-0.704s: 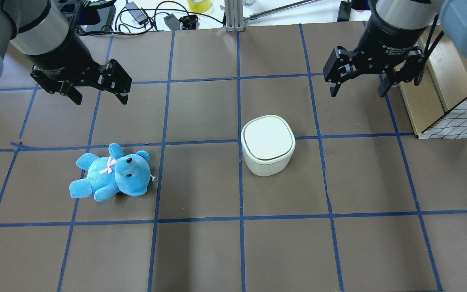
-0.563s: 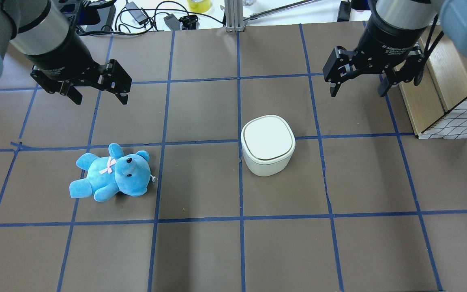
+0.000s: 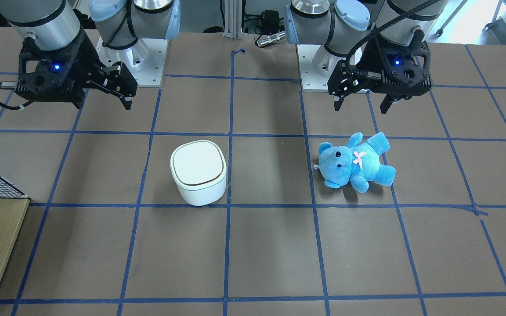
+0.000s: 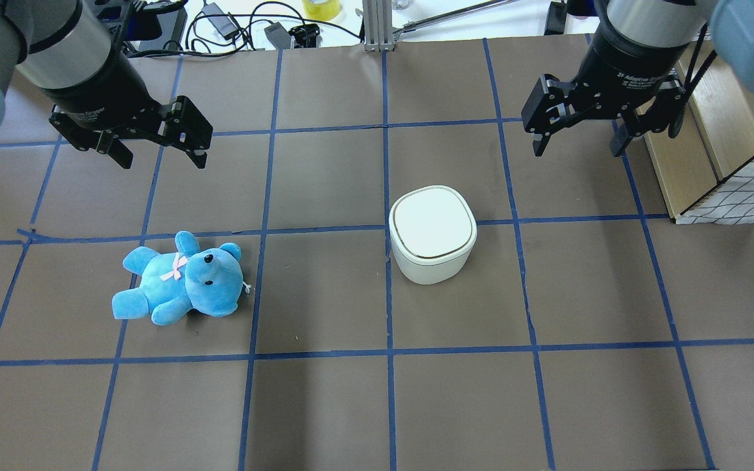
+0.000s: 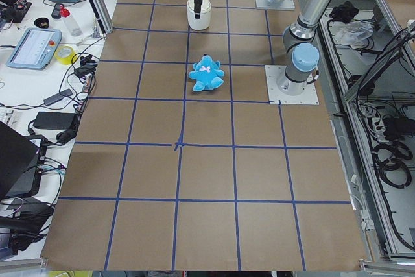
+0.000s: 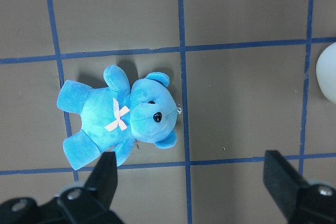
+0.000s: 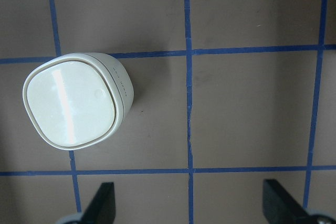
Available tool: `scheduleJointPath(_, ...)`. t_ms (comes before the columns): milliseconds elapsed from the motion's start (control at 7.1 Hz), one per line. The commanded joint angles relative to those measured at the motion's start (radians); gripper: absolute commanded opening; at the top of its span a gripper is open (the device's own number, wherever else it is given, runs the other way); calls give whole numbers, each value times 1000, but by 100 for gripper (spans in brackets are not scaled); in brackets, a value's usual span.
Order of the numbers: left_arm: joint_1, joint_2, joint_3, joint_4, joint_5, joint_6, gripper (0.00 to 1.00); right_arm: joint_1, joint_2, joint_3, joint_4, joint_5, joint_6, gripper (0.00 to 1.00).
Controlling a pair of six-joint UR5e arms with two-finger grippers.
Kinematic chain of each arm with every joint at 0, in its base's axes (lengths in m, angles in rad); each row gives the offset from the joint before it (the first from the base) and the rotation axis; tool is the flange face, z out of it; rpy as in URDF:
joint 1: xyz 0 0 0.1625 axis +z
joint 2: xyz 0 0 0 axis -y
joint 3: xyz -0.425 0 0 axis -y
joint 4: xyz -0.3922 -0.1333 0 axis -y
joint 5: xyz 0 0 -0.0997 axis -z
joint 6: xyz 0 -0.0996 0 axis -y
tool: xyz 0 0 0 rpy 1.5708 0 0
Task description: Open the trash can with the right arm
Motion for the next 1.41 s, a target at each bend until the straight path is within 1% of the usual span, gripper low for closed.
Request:
scheduleJointPath(0,0,0,0,0,0,0,100,0,0,0,0,-2,0,100)
scheduleJointPath(563,0,0,0,0,0,0,100,0,0,2,0,-6,-2,100)
scheduleJointPath(704,0,0,0,0,0,0,100,3,-2,3,-3,-2,18,97)
scheduleJointPath(845,0,0,0,-1,0,0,100,30,0,5,-36,0,71,65)
scheduleJointPath(1127,0,0,0,0,-2,0,100,208,40,21,-134,0,228,0)
scheduleJointPath(1268,0,0,0,0,-2,0,100,254,64,23,-155,-2,298,0)
